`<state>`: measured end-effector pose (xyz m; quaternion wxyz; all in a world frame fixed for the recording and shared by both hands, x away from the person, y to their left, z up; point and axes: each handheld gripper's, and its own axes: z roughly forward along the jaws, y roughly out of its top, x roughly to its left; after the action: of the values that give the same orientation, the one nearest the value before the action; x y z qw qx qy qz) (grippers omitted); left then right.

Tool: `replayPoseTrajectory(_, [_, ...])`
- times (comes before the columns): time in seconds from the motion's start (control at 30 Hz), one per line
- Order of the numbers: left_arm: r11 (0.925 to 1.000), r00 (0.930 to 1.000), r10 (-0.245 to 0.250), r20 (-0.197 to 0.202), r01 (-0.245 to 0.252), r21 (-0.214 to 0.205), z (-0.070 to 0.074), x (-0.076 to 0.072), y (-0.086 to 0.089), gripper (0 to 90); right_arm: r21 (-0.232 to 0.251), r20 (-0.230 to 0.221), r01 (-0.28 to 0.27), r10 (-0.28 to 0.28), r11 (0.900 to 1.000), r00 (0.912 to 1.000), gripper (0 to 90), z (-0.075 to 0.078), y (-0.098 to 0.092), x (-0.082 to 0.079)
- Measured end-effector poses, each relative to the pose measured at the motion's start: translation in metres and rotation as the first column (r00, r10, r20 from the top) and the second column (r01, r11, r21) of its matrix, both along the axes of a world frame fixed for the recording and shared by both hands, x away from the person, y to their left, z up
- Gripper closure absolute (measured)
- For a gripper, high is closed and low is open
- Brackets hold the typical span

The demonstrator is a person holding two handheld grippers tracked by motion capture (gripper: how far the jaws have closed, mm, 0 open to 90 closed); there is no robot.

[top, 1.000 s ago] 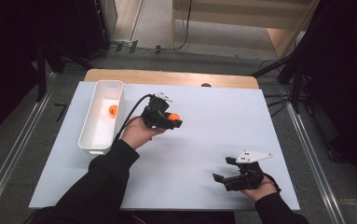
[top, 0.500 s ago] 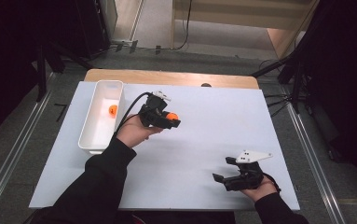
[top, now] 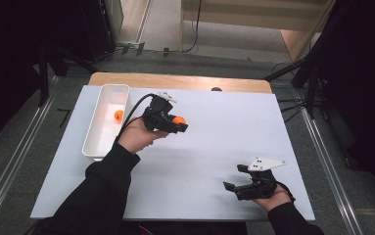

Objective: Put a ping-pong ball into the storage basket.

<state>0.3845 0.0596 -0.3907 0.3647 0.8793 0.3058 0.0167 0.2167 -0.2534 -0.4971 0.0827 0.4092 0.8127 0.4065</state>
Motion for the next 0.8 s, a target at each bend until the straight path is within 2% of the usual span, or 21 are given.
replayPoseTrajectory(0.17, [1.0,1.0,0.004,-0.002,-0.004,0.004,0.004,0.001,0.005,50.6,0.004,-0.001,0.001,-0.001,1.0,1.0,13.2,0.0,0.0,0.0])
replayPoseTrajectory(0.33, [0.9997,0.9998,0.013,0.017,-0.013,0.019,0.008,0.001,0.01,50.6,-0.003,0.0,-0.003,0.003,1.0,1.0,13.1,0.0,0.0,0.0])
replayPoseTrajectory(0.8, [0.9998,0.9998,0.018,0.009,-0.018,0.012,0.013,0.005,0.023,50.6,0.002,0.0,0.001,-0.001,1.0,1.0,13.1,0.0,0.0,0.0])
